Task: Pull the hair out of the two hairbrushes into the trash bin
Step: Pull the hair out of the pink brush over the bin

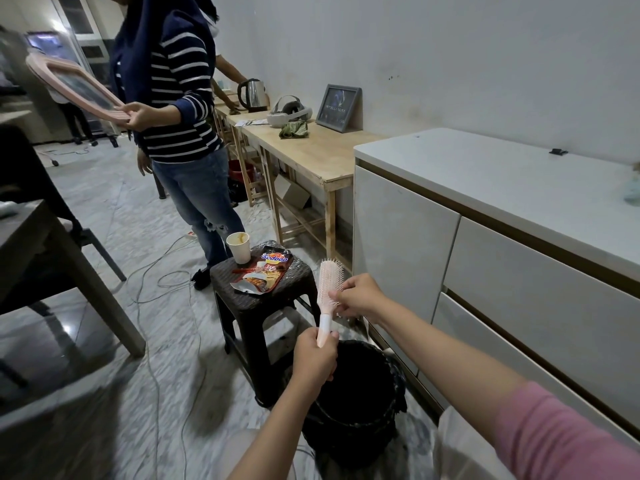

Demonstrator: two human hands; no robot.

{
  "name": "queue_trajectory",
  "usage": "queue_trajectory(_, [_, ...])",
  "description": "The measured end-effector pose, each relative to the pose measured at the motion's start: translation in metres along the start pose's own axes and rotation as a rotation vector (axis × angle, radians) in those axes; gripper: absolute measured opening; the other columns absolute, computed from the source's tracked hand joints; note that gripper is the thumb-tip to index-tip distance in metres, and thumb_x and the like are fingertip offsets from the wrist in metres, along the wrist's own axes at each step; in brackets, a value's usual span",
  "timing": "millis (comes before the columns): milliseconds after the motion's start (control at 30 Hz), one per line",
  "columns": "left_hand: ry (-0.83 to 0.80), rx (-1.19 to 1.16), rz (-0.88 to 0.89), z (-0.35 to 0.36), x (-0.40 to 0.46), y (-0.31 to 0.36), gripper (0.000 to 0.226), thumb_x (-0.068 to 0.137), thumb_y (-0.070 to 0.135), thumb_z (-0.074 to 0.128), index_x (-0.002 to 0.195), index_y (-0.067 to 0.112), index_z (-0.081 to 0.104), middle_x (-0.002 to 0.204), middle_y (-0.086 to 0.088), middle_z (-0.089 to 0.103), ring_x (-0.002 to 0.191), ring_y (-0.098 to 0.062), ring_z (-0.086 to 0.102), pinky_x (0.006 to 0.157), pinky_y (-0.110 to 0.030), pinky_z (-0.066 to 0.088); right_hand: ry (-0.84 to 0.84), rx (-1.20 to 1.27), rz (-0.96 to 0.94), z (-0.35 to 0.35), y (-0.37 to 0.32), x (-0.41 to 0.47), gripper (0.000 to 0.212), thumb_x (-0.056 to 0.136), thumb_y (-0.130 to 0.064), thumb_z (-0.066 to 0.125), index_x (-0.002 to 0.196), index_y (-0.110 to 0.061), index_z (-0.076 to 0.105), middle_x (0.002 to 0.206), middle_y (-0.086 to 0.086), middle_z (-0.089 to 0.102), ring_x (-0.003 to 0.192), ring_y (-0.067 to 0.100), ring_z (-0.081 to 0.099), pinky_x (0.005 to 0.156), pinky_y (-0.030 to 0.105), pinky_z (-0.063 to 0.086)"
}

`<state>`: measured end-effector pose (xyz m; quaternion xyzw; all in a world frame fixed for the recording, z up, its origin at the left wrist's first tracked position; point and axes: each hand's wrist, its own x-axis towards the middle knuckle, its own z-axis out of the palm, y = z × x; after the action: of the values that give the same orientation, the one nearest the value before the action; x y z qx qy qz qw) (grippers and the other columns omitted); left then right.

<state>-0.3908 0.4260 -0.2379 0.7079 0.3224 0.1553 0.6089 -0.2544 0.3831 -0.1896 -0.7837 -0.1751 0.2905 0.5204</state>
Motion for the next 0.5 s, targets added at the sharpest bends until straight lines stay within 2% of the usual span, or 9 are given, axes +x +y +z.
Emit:
queue_trajectory(100, [0.008,0.027,-0.012,-0.003,0.0,-0.003,0.019,0.094,0.016,0.054,0.078,0.009,0.047,0.054,-0.004,0.042,0.035,-0.01,0.039,0.034,-0.019,0.03,0.025,-0.069,0.009,0.001,0.004,0.004,0.018,0.088,-0.006,0.063,0.074,-0.007,0.051,0.059,0.012,0.062,0.043,0.013,0.064,0.056,0.032,0.057])
queue_trajectory(200, [0.019,0.058,-0.042,-0.003,0.001,-0.006,0.019,0.094,0.017,0.054,0.078,0.009,0.048,0.054,-0.004,0.044,0.035,-0.011,0.04,0.033,-0.018,0.031,0.049,-0.151,-0.024,0.0,0.005,0.003,0.016,0.086,-0.004,0.064,0.073,-0.007,0.054,0.062,0.013,0.065,0.058,0.023,0.071,0.072,0.045,0.059])
queue_trajectory(267, [0.014,0.051,-0.079,-0.001,0.001,-0.006,0.019,0.094,0.018,0.054,0.077,0.009,0.048,0.053,-0.004,0.043,0.037,-0.013,0.041,0.034,-0.018,0.03,0.059,-0.24,-0.069,-0.002,0.005,0.0,0.019,0.085,-0.004,0.065,0.069,-0.007,0.056,0.061,0.012,0.065,0.059,0.022,0.072,0.069,0.043,0.06])
queue_trajectory(333, [-0.007,0.031,-0.116,0.001,0.001,-0.004,0.021,0.094,0.017,0.053,0.076,0.009,0.047,0.054,-0.004,0.041,0.039,-0.014,0.04,0.036,-0.019,0.029,0.085,-0.393,-0.143,-0.001,0.004,-0.004,0.019,0.085,-0.006,0.065,0.067,-0.007,0.059,0.059,0.011,0.065,0.056,0.019,0.07,0.062,0.035,0.058])
queue_trajectory(433, [0.007,-0.02,-0.195,0.006,0.005,-0.002,0.02,0.095,0.016,0.052,0.078,0.007,0.047,0.057,-0.005,0.039,0.041,-0.015,0.038,0.037,-0.02,0.028,0.159,-0.632,-0.298,0.0,0.005,-0.01,0.014,0.084,-0.007,0.061,0.071,-0.004,0.067,0.076,0.015,0.07,0.076,0.025,0.066,0.064,0.027,0.046])
queue_trajectory(500, [0.084,-0.115,-0.297,0.003,0.01,-0.003,0.013,0.095,0.014,0.052,0.087,0.003,0.051,0.062,-0.007,0.042,0.045,-0.017,0.04,0.038,-0.022,0.029,0.184,-0.621,-0.35,0.001,0.005,-0.012,0.014,0.083,-0.004,0.058,0.076,-0.003,0.069,0.083,0.015,0.071,0.082,0.026,0.065,0.068,0.026,0.046])
